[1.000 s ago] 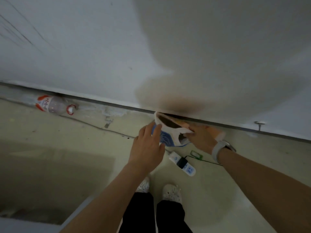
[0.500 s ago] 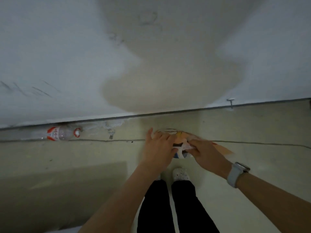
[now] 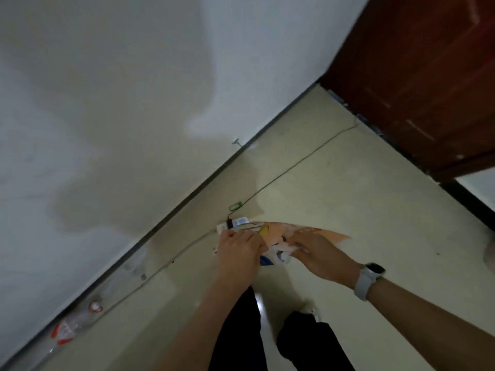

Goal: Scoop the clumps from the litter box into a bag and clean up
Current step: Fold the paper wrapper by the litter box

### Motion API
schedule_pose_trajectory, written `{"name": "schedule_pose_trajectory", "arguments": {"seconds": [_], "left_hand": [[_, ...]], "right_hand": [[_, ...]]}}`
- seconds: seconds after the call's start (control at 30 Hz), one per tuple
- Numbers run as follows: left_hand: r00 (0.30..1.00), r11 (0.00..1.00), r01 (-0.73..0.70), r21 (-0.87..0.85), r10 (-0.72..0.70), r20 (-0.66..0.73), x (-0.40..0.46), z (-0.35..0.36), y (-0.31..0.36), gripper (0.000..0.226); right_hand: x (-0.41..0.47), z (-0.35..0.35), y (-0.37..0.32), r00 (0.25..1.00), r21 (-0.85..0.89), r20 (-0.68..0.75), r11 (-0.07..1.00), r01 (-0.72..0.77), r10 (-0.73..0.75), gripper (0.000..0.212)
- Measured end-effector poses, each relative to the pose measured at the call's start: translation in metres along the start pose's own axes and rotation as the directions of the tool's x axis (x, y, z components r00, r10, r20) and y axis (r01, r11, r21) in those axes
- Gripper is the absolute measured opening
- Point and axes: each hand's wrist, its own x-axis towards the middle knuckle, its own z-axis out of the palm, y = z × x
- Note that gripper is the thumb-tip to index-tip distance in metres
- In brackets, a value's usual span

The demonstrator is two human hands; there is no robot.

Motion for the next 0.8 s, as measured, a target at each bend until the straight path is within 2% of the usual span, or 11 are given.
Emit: {"name": "schedule_pose_trajectory", "arguments": {"seconds": [0.17,0.27,0.4,0.5,0.6,0.7,0.8], "left_hand": [[0.966,0.980,-0.184,-0.080,0.195,0.168,0.022,0.022,0.097,0.021],[0.917,0.956,-0.286,-0.065,0.292,0.271,0.025,0.046,0.161,0.025],[0.848,0.905,-0.418,-0.083,0.422,0.322,0.027,0.076,0.256,0.018],[0.774,0.850,-0.523,-0.056,0.501,0.387,0.025,0.109,0.338,0.013],[0.686,0.777,-0.620,-0.109,0.604,0.406,0.023,0.144,0.416,0.012],[0.561,0.681,-0.718,-0.141,0.687,0.462,0.023,0.177,0.489,0.018],[0.421,0.574,-0.788,-0.223,0.767,0.485,0.026,0.213,0.564,0.024]], "right_hand": [[-0.096,-0.014,0.065,0.971,0.159,-0.183,0.979,-0.129,0.157,0.018],[-0.157,-0.013,0.107,0.927,0.226,-0.274,0.954,-0.196,0.255,0.017],[-0.241,-0.017,0.159,0.860,0.358,-0.341,0.898,-0.254,0.379,0.021],[-0.307,-0.023,0.203,0.782,0.464,-0.386,0.836,-0.294,0.490,0.020],[-0.372,-0.028,0.242,0.660,0.598,-0.417,0.735,-0.318,0.625,0.019],[-0.429,-0.033,0.279,0.567,0.721,-0.390,0.624,-0.302,0.725,0.018],[-0.481,-0.038,0.320,0.426,0.804,-0.329,0.487,-0.341,0.843,0.019]]}}
